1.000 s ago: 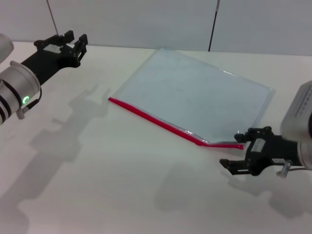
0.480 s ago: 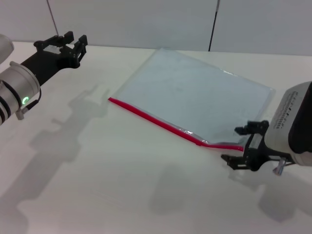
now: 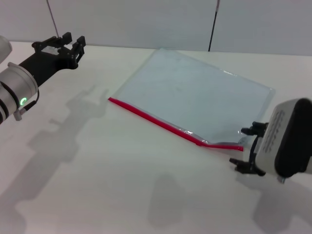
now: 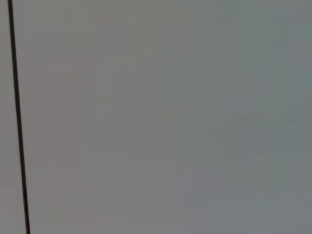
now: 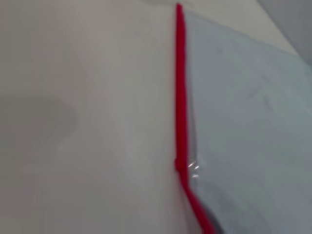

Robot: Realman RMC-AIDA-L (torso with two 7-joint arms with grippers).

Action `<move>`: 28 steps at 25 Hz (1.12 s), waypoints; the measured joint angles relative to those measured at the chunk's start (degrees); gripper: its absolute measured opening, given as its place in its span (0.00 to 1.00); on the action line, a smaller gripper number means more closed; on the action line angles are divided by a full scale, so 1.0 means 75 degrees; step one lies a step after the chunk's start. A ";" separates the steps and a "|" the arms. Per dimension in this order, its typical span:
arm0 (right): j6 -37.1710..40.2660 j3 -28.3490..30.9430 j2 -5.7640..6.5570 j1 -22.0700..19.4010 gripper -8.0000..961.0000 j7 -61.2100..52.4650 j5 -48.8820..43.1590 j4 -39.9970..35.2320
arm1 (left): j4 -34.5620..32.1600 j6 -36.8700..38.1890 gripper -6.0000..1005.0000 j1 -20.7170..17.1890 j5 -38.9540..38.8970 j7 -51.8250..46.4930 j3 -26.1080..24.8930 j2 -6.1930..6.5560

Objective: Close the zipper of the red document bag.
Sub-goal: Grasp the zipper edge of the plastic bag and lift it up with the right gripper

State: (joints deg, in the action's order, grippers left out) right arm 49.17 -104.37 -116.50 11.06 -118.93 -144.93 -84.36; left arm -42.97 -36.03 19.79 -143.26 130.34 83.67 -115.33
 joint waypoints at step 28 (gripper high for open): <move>-0.1569 -0.0931 0.0015 0.0515 0.71 -0.0811 -0.1600 0.0955 | 0.0000 0.0000 0.37 0.0046 0.0000 0.0000 0.0032 0.0036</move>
State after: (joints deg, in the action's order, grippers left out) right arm 37.40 -111.35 -116.39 14.92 -125.01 -156.93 -77.20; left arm -42.98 -36.03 20.13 -143.26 130.34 83.91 -115.06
